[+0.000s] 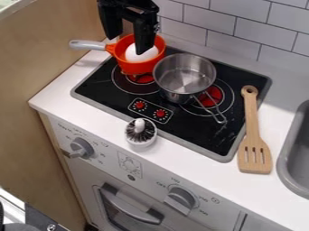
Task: Pick up the egg from the silver pot at the and put on the red pot
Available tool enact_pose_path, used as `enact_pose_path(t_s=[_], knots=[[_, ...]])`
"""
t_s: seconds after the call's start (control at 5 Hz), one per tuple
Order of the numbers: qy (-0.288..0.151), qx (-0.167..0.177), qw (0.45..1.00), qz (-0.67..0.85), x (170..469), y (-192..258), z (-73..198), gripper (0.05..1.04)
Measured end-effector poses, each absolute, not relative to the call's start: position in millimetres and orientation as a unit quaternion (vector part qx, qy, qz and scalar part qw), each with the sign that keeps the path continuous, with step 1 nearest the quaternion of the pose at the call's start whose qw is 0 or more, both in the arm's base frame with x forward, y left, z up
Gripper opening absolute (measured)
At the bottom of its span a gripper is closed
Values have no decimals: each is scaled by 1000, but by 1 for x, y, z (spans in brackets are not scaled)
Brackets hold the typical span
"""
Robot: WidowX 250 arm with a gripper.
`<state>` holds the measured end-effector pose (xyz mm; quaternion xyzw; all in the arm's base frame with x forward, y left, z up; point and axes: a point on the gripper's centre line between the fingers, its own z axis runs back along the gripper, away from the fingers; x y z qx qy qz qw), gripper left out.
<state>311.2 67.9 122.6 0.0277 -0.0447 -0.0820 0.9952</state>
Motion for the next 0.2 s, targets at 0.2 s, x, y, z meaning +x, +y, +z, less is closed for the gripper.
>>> enact_pose_path(t_s=[0.2], knots=[[-46,27,995,-82,311,68,123,1001]])
